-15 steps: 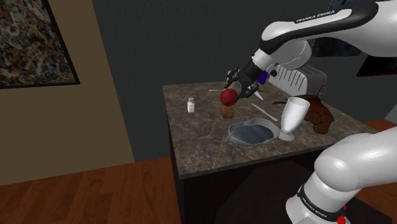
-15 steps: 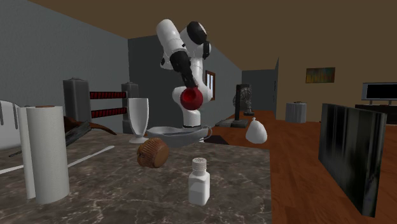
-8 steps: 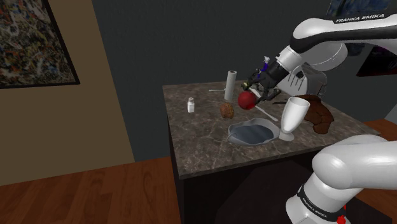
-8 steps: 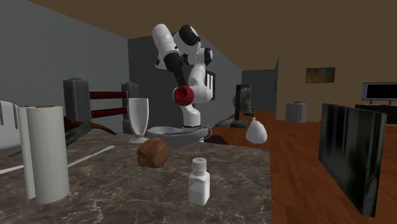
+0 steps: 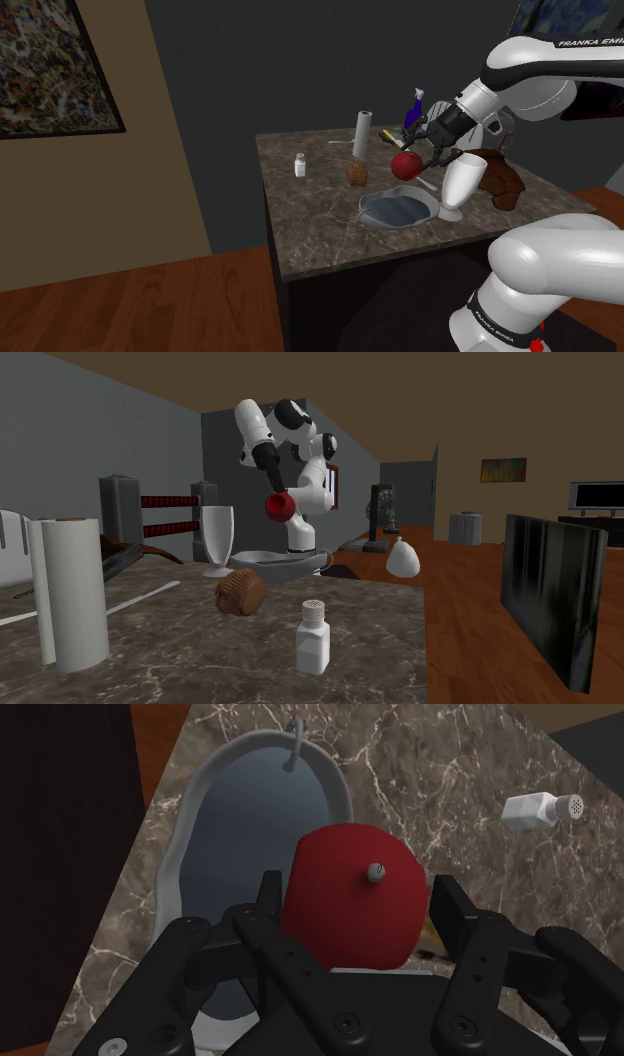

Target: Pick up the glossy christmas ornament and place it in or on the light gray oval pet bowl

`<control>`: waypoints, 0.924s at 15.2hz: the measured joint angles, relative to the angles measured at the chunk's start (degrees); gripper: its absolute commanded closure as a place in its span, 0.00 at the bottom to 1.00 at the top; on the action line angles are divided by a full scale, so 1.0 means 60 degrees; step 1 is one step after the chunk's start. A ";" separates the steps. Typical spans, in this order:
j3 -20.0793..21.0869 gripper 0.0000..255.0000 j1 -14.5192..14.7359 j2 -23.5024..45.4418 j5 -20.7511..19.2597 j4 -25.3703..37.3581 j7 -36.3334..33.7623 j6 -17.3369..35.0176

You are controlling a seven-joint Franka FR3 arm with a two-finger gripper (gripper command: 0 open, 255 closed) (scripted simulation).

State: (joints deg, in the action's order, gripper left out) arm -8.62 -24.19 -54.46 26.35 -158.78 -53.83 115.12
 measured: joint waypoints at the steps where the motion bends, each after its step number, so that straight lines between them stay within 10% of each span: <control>1: -0.0025 1.00 -0.0004 0.0012 0.0014 -0.0143 0.0090 0.0130; 14: -0.0177 1.00 0.0178 0.0414 0.0404 -0.1486 0.0974 0.1726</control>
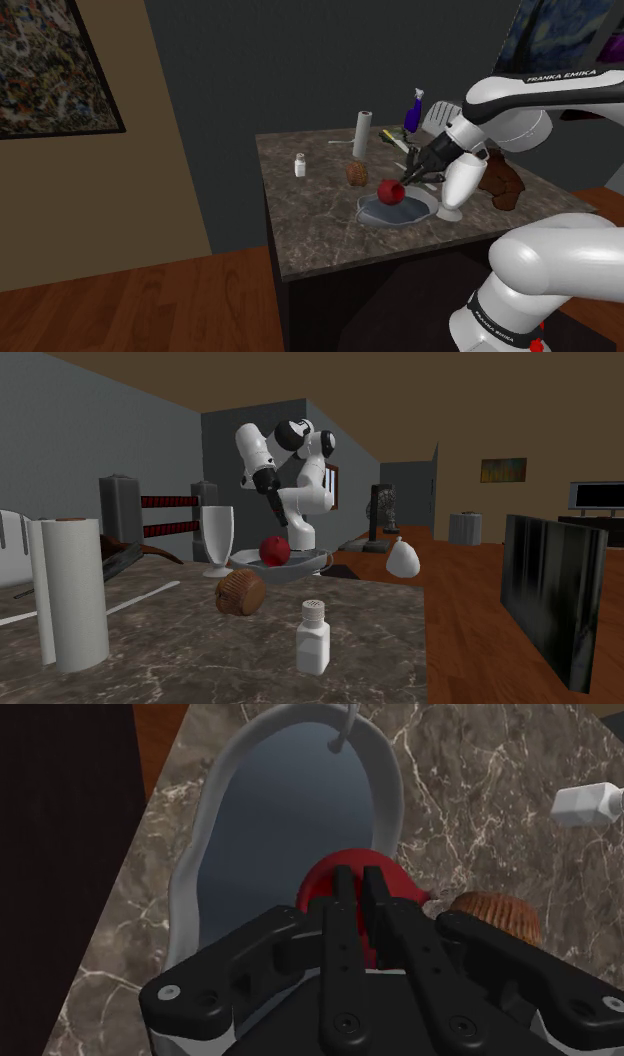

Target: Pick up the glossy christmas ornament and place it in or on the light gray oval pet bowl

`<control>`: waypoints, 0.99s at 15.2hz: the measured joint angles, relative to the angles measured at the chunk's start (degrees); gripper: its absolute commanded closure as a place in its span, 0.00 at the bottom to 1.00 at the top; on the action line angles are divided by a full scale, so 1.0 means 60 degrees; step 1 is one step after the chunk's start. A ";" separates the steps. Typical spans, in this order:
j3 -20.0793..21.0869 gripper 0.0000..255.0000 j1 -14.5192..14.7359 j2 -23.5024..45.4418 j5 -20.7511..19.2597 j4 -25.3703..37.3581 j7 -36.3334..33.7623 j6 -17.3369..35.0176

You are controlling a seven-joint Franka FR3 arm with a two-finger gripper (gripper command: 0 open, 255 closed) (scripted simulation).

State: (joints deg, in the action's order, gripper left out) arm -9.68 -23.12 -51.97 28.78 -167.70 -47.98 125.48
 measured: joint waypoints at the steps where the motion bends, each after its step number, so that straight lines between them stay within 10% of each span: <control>1: -0.0013 1.00 0.0006 0.0024 0.0011 -0.0032 0.0035 0.0048; 2: -0.0021 1.00 0.0007 0.0038 0.0015 -0.0044 0.0054 0.0071; 3: -0.0021 0.00 0.0007 0.0038 0.0015 -0.0044 0.0054 0.0071; 6: 0.0166 0.00 0.0035 0.1645 -0.0368 0.1255 -0.0573 -0.0666; 12: 0.0462 0.00 0.0006 0.8721 -0.2025 0.7665 -0.3343 -0.5549; 15: 0.0483 0.00 0.0031 0.9712 -0.2203 0.8329 -0.3699 -0.6190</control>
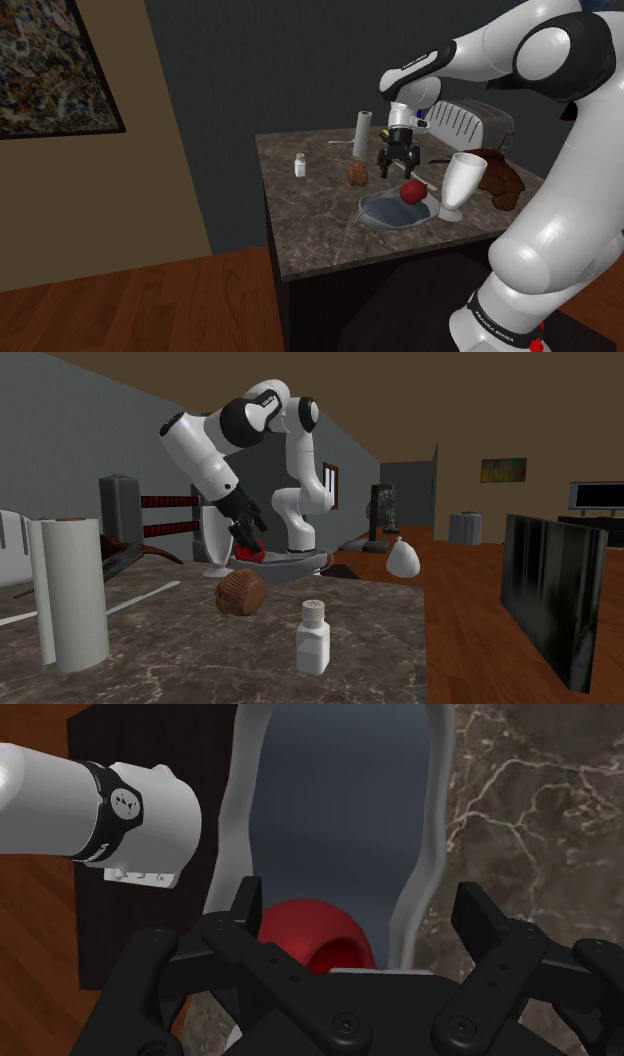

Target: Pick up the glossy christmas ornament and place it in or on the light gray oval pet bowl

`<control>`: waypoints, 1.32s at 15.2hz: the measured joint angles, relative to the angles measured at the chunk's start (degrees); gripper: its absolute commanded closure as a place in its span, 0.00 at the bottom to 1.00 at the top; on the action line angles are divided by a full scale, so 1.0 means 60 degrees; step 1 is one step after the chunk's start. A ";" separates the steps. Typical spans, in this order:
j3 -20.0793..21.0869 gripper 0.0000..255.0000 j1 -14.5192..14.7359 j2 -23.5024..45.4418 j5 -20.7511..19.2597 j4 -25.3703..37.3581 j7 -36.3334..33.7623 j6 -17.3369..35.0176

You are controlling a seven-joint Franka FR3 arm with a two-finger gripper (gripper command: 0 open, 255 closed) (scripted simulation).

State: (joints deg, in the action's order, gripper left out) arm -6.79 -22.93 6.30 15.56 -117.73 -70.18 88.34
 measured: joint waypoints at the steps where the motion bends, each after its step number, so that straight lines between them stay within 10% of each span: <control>1: 0.0006 0.00 0.0008 0.0059 -0.0010 -0.0055 -0.0011 0.0043; 12: 0.0070 0.00 0.0090 -0.0018 0.0039 -0.0670 -0.0023 0.0529; 13: 0.0070 1.00 0.0090 -0.0018 0.0039 -0.0670 -0.0023 0.0529; 20: 0.0070 1.00 0.0090 -0.0018 0.0039 -0.0670 -0.0023 0.0529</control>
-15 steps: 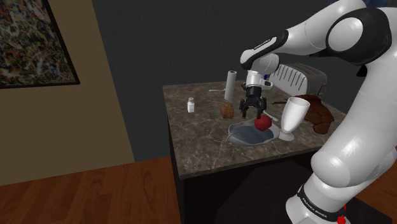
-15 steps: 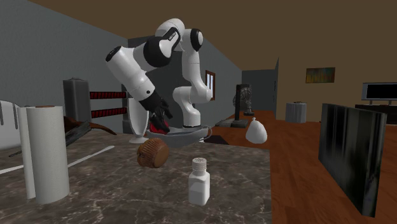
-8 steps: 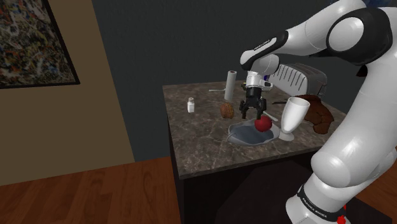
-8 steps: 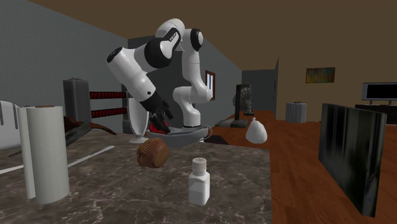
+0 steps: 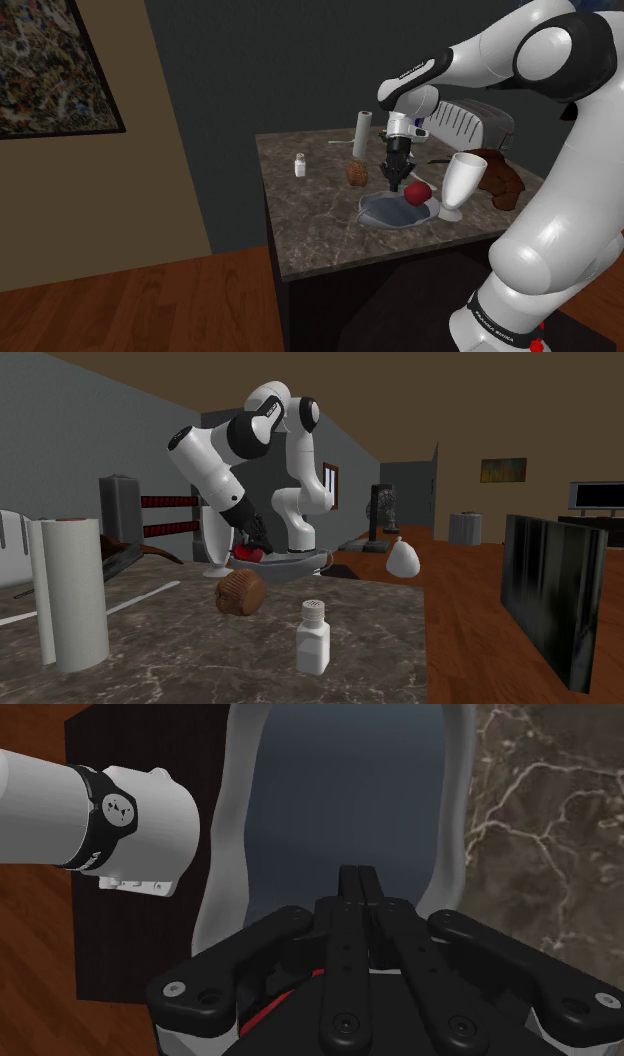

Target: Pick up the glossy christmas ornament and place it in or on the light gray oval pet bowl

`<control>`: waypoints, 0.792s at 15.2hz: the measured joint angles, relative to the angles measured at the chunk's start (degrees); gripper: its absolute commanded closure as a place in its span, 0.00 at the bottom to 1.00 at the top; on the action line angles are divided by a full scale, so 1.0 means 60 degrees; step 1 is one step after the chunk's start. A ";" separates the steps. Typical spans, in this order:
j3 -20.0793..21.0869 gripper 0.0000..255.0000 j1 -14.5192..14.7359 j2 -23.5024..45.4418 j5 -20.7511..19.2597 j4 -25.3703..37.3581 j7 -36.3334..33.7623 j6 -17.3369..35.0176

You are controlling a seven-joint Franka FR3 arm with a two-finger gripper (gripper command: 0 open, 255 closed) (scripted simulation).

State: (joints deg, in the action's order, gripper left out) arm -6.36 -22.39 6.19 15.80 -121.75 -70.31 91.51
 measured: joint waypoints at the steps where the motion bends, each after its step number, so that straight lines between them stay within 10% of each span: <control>1: 0.0000 1.00 0.0000 0.0000 0.0000 0.0000 0.0000 0.0000; 2: 0.0000 1.00 0.0000 0.0000 0.0000 0.0000 0.0000 0.0000; 3: 0.0000 0.00 0.0000 0.0000 0.0000 0.0000 0.0000 0.0000; 12: -0.0689 0.00 -0.0678 -0.2229 -0.1351 -0.2176 0.1087 0.2570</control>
State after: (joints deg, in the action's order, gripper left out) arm -10.50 -26.46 -7.18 7.69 -134.80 -63.79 106.94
